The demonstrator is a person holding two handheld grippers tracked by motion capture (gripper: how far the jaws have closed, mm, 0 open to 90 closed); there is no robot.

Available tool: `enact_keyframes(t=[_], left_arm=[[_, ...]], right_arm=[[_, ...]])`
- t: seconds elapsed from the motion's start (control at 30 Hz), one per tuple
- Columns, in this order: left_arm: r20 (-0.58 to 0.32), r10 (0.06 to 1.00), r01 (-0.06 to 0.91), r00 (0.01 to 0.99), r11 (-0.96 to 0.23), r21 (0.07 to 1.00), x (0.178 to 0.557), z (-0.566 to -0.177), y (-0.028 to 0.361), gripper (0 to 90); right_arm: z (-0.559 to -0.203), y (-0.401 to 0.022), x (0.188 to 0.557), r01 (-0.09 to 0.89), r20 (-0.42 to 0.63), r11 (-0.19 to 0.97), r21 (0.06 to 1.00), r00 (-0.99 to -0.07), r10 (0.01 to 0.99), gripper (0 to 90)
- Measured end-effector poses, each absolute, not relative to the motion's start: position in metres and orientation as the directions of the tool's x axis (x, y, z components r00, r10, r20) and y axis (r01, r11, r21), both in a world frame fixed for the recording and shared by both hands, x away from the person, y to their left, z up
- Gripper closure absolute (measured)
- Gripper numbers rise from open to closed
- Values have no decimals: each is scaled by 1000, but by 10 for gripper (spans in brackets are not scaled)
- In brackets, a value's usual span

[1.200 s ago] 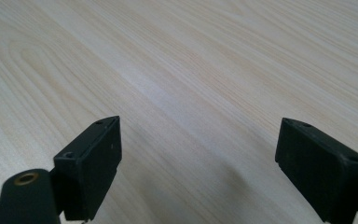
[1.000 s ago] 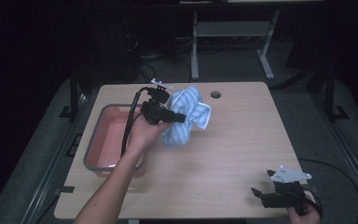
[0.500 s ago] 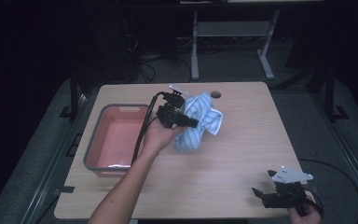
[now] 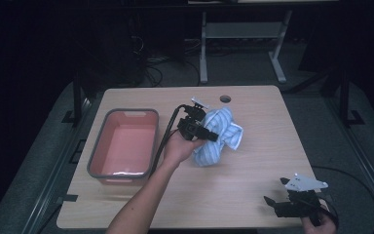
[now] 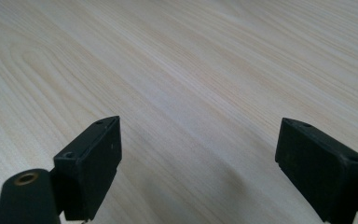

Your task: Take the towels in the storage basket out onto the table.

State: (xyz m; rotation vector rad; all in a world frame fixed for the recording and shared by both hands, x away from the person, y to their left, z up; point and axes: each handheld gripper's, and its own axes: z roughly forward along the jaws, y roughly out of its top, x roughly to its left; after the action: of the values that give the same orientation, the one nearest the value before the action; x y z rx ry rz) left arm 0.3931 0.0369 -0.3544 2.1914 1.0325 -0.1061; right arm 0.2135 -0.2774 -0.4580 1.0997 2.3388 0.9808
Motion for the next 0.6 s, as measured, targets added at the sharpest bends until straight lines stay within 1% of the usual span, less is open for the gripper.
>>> enact_keyframes(t=[0.3, 0.37, 0.43, 0.6], left_arm=[[-351, 653, 714, 672, -444, 541, 397, -375, 28, 679], [-363, 659, 726, 658, -428, 539, 397, -383, 25, 678], [-349, 664, 722, 662, -438, 536, 398, -387, 23, 676], [-353, 667, 728, 656, -433, 532, 399, -394, 19, 675]], right_arm=[[-457, -280, 213, 518, -38, 445, 731, -619, 784, 138], [-458, -280, 214, 512, -43, 449, 732, -623, 781, 138], [-458, -279, 214, 515, -40, 447, 731, -622, 782, 138], [-458, -279, 214, 517, -39, 448, 730, -622, 782, 138]])
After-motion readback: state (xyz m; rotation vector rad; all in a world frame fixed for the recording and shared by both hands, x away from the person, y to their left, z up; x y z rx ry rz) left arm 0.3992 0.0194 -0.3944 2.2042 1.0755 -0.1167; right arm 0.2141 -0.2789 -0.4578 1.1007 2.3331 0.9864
